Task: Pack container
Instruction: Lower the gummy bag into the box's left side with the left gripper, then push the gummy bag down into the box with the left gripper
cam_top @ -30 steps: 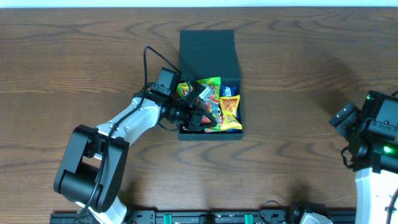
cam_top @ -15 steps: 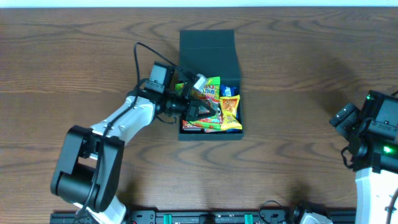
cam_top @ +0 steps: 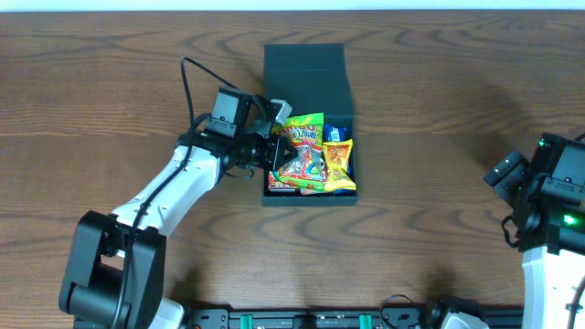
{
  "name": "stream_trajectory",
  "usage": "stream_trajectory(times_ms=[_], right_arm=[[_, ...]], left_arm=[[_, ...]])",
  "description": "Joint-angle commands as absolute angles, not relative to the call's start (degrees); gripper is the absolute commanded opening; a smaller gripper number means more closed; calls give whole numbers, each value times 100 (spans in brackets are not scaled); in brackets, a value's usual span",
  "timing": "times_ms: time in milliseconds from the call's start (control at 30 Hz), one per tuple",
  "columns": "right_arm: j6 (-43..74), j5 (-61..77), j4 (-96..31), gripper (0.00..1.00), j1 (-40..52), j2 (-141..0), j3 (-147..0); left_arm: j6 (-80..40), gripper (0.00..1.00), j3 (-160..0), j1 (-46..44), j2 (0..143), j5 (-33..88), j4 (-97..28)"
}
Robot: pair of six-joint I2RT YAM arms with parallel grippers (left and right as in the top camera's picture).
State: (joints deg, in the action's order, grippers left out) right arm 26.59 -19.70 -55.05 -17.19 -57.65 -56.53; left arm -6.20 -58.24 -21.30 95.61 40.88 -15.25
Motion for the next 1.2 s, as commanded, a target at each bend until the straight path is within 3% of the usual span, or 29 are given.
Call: stream_trajectory(times_ms=[0, 433, 700, 1033, 1167], right_arm=[[2738, -2027, -5507, 99, -1761, -5756, -5645], [2738, -2027, -5507, 99, -1761, -5756, -5645], [2738, -2027, -5507, 99, -1758, -5756, -5645], [2738, -2027, -5507, 99, -1761, -5756, -5645], [2738, -2027, -5507, 99, -1761, -5756, -5645]], left_arm=[[-556, 6, -5944, -2298, 9535, 3433, -1664], [-558, 6, -5920, -2480, 9537, 2211, -2300], [-652, 6, -5822, -2480, 9539, 2147, -2318], [-1352, 6, -5760, -2930, 9546, 2281, -1988], [-1712, 6, -5601, -3280, 9546, 1826, -1616]])
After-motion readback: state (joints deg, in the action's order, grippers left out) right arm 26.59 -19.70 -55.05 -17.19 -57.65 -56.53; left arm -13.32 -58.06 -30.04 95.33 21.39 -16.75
